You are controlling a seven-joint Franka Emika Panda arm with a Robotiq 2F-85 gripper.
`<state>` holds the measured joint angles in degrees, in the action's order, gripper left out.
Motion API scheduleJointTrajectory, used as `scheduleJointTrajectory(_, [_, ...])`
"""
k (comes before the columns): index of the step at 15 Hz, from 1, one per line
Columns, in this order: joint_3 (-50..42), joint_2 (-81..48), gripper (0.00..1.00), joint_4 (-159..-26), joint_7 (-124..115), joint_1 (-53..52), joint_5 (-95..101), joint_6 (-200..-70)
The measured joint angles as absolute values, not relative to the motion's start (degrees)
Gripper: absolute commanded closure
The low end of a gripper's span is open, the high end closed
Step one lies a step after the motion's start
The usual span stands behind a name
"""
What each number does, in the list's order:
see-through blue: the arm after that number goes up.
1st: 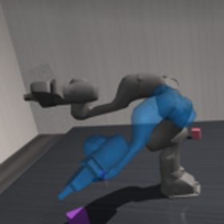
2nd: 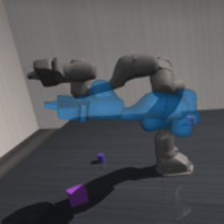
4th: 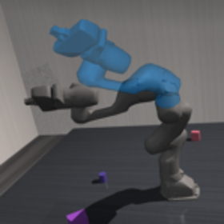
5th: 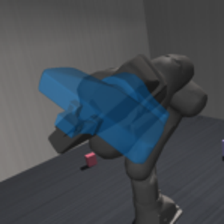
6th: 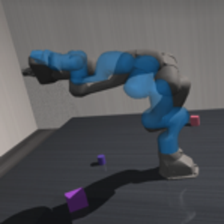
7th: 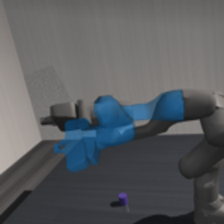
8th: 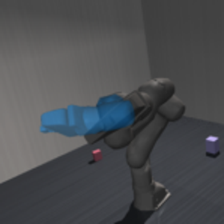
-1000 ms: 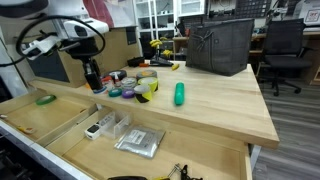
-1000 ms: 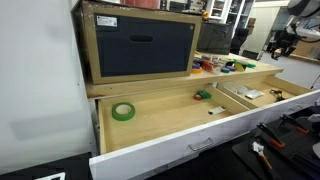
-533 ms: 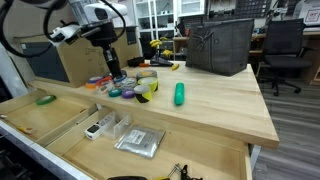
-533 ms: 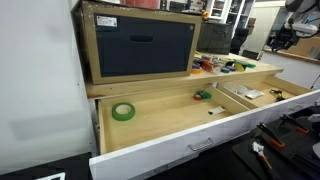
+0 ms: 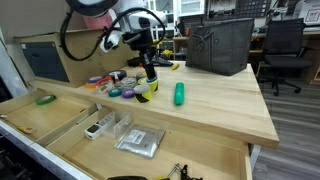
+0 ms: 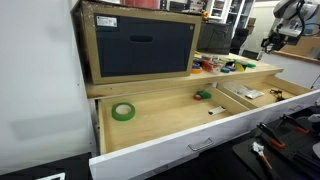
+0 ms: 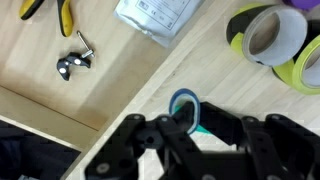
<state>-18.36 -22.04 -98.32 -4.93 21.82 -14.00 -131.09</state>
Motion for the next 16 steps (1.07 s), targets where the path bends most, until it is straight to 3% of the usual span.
scheduleJointTrajectory(16, [-5.5, -50.5, 0.96, -59.8, -7.2, 25.8, -16.4, -127.4])
